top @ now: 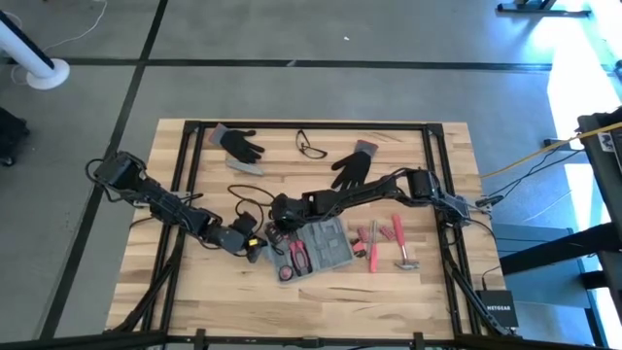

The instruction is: Prefit tool cases

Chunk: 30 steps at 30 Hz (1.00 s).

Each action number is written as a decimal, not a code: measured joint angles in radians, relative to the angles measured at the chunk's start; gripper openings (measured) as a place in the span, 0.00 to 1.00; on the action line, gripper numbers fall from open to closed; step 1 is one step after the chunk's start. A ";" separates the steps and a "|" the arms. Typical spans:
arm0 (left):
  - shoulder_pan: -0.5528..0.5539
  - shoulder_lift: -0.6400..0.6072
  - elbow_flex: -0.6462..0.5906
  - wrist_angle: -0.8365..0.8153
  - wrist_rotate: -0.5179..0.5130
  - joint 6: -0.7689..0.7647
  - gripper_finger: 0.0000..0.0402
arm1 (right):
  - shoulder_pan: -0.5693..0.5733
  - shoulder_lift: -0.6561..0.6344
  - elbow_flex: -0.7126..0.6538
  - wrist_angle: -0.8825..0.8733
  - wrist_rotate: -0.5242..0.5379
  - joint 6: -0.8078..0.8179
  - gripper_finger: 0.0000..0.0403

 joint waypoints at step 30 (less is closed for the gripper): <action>0.035 -0.005 0.002 -0.017 0.188 0.113 0.00 | 0.109 -0.391 -0.031 -1.038 0.022 -0.011 0.00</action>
